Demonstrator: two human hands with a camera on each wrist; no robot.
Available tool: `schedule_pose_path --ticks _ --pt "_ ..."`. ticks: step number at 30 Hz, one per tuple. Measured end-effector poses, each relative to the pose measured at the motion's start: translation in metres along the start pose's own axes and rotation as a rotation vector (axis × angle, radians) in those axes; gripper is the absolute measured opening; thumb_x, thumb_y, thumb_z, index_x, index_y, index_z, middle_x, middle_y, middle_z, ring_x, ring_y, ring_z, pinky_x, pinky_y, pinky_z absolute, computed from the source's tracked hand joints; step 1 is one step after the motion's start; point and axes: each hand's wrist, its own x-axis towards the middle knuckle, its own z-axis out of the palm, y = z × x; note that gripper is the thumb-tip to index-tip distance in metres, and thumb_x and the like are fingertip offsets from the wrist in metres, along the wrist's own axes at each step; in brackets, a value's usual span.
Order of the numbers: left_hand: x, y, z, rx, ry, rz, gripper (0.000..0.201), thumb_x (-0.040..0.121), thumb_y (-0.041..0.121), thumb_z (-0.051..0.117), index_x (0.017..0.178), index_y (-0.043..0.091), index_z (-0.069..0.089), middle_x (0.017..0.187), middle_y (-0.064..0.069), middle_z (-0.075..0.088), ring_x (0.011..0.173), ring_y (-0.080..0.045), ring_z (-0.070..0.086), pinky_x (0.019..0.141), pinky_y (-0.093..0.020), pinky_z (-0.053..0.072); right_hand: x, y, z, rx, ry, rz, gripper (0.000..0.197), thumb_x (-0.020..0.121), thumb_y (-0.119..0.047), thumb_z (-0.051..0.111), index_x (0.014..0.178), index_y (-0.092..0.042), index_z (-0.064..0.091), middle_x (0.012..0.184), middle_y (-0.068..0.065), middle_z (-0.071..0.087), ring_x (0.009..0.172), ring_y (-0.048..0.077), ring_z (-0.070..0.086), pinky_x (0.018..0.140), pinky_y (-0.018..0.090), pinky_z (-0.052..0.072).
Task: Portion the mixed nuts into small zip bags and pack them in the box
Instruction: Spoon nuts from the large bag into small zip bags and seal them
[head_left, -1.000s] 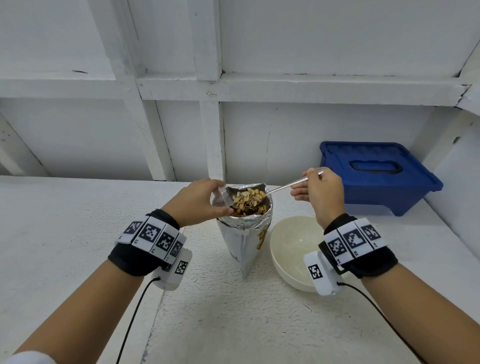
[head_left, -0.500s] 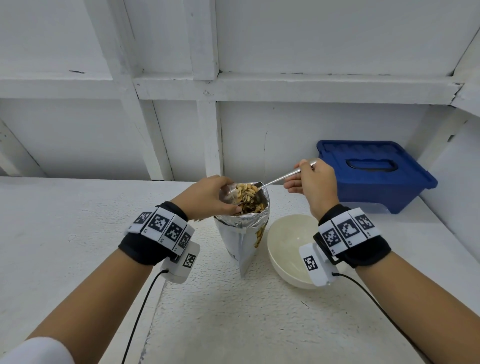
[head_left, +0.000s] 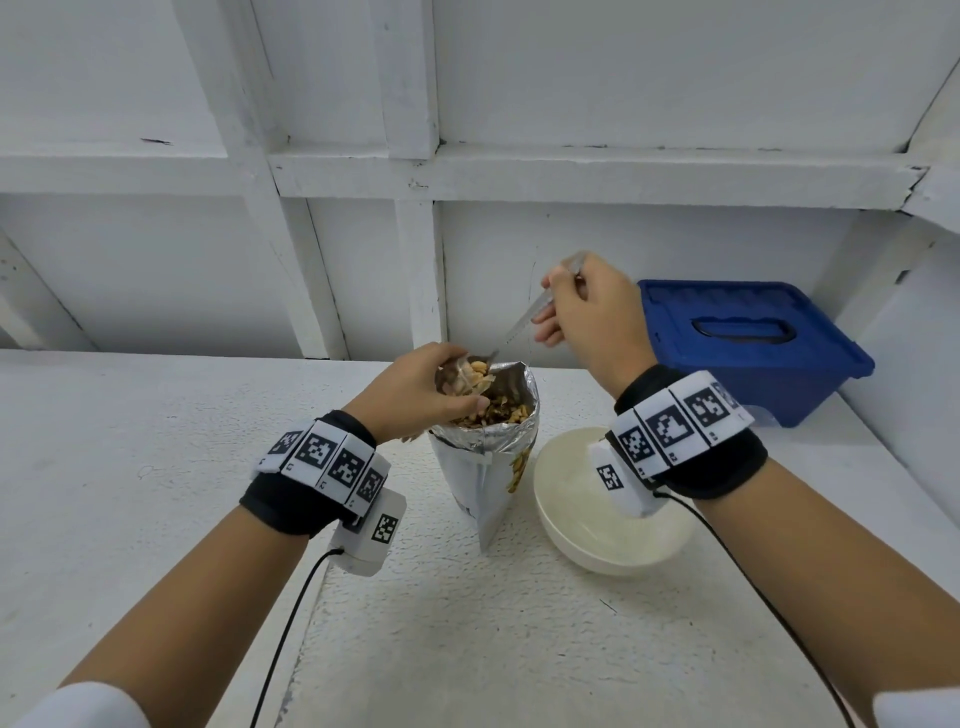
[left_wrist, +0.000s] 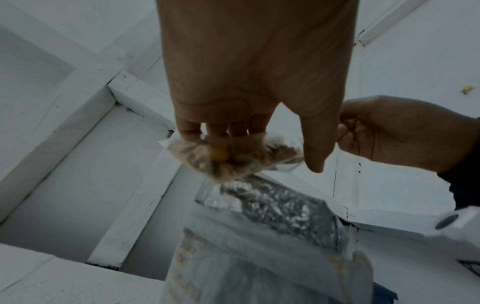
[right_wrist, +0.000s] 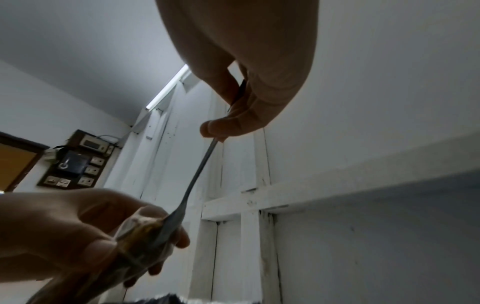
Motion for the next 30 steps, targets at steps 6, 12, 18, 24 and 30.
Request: schedule_pose_path --ticks 6,12,18,24,30 --pt "-0.006 -0.006 0.0 -0.074 0.102 -0.017 0.059 0.081 0.032 0.069 0.131 0.013 0.045 0.103 0.005 0.055 0.091 -0.007 0.051 0.06 0.0 0.038 0.012 -0.016 -0.006 -0.082 0.046 -0.179 0.021 0.098 -0.016 0.042 0.088 -0.002 0.054 0.064 0.004 0.06 0.048 0.003 0.06 0.047 0.015 0.049" --pt "-0.008 -0.016 -0.003 -0.097 0.109 -0.007 0.054 0.081 0.032 0.068 0.129 0.014 0.048 0.102 0.004 0.058 0.081 0.005 0.052 0.06 -0.001 0.041 0.007 -0.003 -0.018 -0.068 0.123 -0.163 0.017 0.098 -0.018 0.042 0.091 -0.007 0.054 0.069 0.003 0.059 0.051 0.002 0.061 0.048 0.012 0.047" --pt "-0.008 -0.022 -0.003 -0.145 0.176 -0.005 0.047 0.084 0.031 0.065 0.127 0.017 0.05 0.1 0.007 0.058 0.083 0.0 0.054 0.059 -0.006 0.043 -0.015 0.027 -0.017 -0.215 0.093 -0.175 0.017 0.098 -0.015 0.042 0.089 -0.007 0.053 0.071 0.016 0.061 0.057 0.012 0.063 0.052 0.029 0.053" --pt "-0.006 -0.023 0.0 -0.44 0.282 -0.023 0.046 0.083 0.033 0.067 0.124 0.019 0.052 0.108 -0.004 0.063 0.099 -0.018 0.061 0.083 -0.026 0.05 -0.043 0.051 0.007 -0.301 -0.08 -0.317 0.017 0.096 -0.013 0.046 0.093 -0.003 0.059 0.066 0.01 0.063 0.058 0.022 0.064 0.055 0.028 0.048" --pt "-0.007 -0.027 0.005 -0.45 0.228 -0.025 0.044 0.081 0.037 0.065 0.121 0.024 0.052 0.108 -0.006 0.065 0.099 -0.019 0.063 0.084 -0.032 0.053 -0.049 0.059 0.02 -0.217 -0.072 -0.044 0.022 0.098 -0.018 0.041 0.091 -0.004 0.056 0.068 0.01 0.064 0.054 0.002 0.061 0.057 0.025 0.053"
